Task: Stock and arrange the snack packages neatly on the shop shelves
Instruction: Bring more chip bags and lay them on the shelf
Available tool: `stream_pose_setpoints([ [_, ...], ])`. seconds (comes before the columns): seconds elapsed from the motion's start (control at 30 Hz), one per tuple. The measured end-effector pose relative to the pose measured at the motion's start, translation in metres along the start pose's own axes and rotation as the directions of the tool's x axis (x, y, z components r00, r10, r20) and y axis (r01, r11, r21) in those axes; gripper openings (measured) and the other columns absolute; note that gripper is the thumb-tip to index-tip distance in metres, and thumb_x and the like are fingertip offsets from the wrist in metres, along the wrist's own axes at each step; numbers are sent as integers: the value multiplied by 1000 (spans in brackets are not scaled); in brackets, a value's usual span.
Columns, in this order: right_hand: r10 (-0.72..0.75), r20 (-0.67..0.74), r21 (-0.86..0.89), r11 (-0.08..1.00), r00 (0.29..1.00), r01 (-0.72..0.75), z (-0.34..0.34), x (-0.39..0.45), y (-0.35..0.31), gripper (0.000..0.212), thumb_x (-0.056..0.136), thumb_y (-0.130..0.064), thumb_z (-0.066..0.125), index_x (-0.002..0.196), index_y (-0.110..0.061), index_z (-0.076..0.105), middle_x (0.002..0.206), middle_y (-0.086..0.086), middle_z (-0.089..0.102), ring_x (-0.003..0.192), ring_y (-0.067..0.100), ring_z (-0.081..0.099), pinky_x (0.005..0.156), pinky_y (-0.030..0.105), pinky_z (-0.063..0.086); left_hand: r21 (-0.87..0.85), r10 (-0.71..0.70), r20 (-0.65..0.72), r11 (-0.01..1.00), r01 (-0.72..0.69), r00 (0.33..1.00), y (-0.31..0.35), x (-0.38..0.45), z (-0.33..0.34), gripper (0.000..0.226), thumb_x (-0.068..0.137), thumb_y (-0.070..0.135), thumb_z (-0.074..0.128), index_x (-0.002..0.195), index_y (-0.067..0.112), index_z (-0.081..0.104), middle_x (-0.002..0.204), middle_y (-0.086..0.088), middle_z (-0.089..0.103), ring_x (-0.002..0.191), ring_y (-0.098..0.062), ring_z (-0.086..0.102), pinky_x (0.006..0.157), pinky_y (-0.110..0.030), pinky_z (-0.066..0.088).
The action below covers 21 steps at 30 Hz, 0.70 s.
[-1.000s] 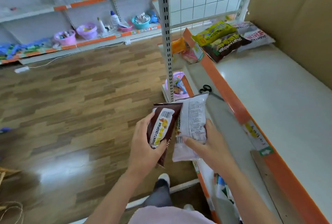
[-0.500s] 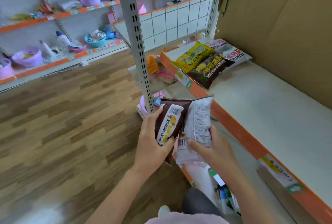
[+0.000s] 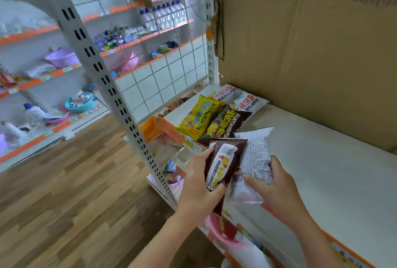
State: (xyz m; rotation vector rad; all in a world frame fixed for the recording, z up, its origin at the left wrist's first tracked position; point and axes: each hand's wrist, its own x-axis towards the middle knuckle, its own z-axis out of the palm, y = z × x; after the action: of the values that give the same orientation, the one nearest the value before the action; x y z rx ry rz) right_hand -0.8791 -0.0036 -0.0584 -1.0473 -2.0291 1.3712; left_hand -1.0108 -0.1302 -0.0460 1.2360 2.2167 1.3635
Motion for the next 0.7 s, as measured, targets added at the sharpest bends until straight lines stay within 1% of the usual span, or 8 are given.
stream_pose_setpoints([
  [0.1, 54, -90, 36, 998, 994, -51, -15, 19, 12, 31, 73, -28, 76, 91, -28, 51, 91, -14, 67, 72, -4, 64, 57, 16, 50, 41, 61, 65, 997, -64, 996, 1, 32, 19, 73, 71, 11, 68, 135, 29, 37, 123, 8, 45, 116, -7, 45, 98, -32, 43],
  [0.17, 127, -155, 77, 990, 980, -116, -26, 26, 26, 33, 74, -24, 76, 96, -24, 52, 94, -10, 68, 78, 3, 66, 68, 26, 53, 48, 98, 131, 993, -105, 987, 2, 53, 37, 73, 71, 11, 67, 136, 28, 38, 124, 8, 42, 116, -6, 43, 98, -25, 41],
  [0.23, 209, -213, 123, 975, 955, -186, -36, 26, 42, 35, 77, -20, 74, 103, -18, 52, 93, -8, 66, 76, -3, 64, 70, 18, 51, 63, 139, 214, 986, -155, 967, 2, 72, 56, 73, 72, 9, 67, 136, 29, 37, 125, 8, 39, 117, -4, 40, 98, -16, 35],
  [0.3, 271, -272, 185, 956, 923, -226, -45, 22, 55, 33, 79, -17, 72, 105, -17, 52, 89, -13, 65, 65, -13, 60, 56, 4, 43, 91, 179, 292, 973, -214, 940, 1, 89, 75, 71, 73, 8, 66, 137, 25, 39, 126, 4, 39, 118, -8, 39, 101, -21, 36],
  [0.4, 335, -316, 256, 931, 887, -261, -47, 19, 61, 34, 80, -19, 71, 108, -20, 52, 94, -18, 65, 70, -13, 61, 60, 3, 44, 236, 199, 397, 921, -309, 896, -3, 109, 100, 69, 77, 22, 63, 141, 19, 34, 137, -3, 36, 124, -22, 35, 104, -38, 33],
  [0.53, 399, -394, 236, 915, 828, -328, -42, 23, 60, 34, 80, -29, 70, 107, -27, 50, 107, -9, 66, 91, 4, 64, 83, 30, 52, 352, 206, 515, 834, -424, 832, -13, 135, 121, 79, 87, 47, 49, 149, 21, 7, 156, 4, 10, 141, -20, 3, 115, -40, 11],
  [0.6, 408, -491, 175, 912, 770, -371, -40, 27, 58, 39, 80, -32, 69, 111, -20, 49, 108, -4, 65, 93, 12, 63, 83, 36, 52, 364, 236, 540, 800, -476, 808, -11, 142, 129, 82, 89, 55, 40, 149, 19, -2, 158, 4, -1, 143, -16, -9, 115, -37, 3],
  [0.7, 326, -627, -63, 884, 707, -463, -34, 35, 52, 41, 81, -39, 65, 105, -15, 42, 105, 3, 62, 89, 21, 60, 70, 31, 47, 367, 261, 564, 771, -521, 783, -8, 147, 138, 84, 88, 66, 23, 148, 18, -10, 156, 7, -13, 142, -13, -16, 115, -39, 0],
])
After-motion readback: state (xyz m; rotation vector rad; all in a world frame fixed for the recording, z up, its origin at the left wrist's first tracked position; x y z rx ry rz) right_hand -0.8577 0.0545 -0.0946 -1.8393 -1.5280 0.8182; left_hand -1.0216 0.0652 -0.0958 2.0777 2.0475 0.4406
